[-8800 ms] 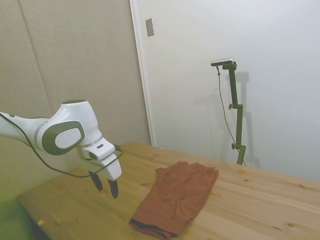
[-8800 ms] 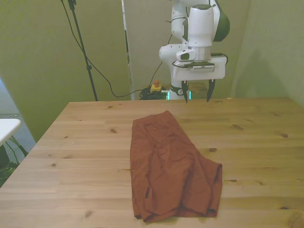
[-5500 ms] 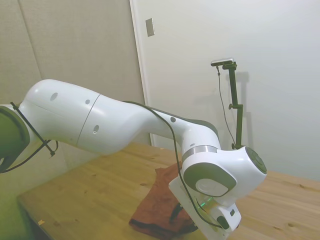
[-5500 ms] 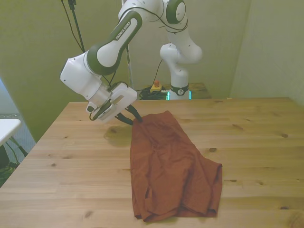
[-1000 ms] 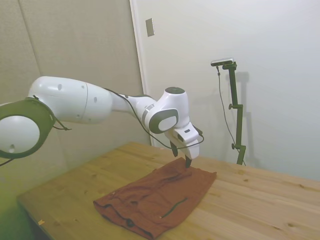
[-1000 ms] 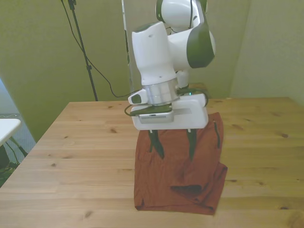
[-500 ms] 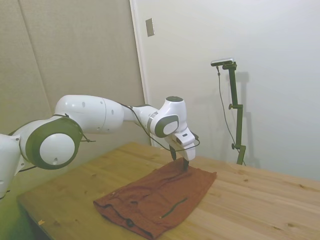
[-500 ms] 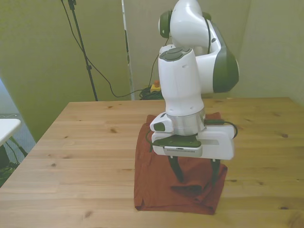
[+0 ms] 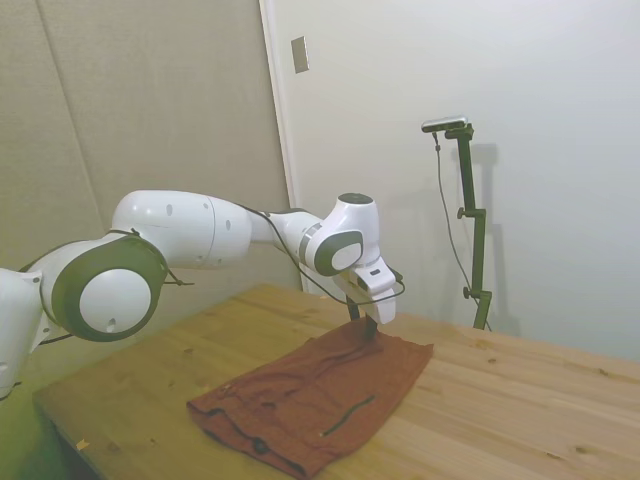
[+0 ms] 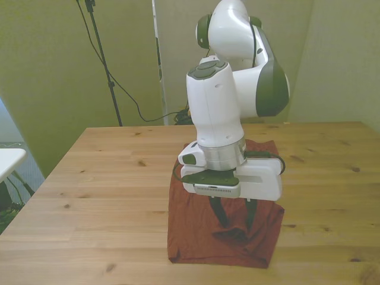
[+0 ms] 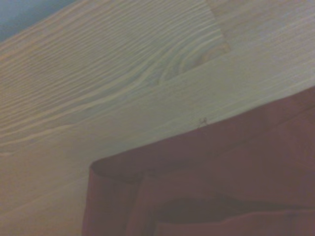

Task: Unfold the shorts

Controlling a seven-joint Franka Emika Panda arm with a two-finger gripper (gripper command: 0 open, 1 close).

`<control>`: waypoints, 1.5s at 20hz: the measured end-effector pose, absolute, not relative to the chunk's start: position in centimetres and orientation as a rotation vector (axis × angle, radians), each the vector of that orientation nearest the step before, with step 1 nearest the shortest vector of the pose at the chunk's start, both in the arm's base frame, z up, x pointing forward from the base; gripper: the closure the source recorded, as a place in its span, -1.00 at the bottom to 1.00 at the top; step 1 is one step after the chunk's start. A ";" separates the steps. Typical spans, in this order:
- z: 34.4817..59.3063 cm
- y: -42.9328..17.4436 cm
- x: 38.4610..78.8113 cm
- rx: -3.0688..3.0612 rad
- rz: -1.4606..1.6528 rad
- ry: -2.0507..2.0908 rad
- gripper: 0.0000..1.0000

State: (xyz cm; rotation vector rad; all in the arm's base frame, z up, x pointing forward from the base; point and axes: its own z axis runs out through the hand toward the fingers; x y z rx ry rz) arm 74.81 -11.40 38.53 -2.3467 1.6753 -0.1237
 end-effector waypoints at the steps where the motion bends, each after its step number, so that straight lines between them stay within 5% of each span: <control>1: 38.5 -11.4 74.8 -2.347 -0.124 1.675 1.00; 20: 39.1 -10.9 74.9 -2.352 -0.134 1.661 1.00; 30: 42.8 -1.3 76.5 -2.496 -0.209 1.533 1.00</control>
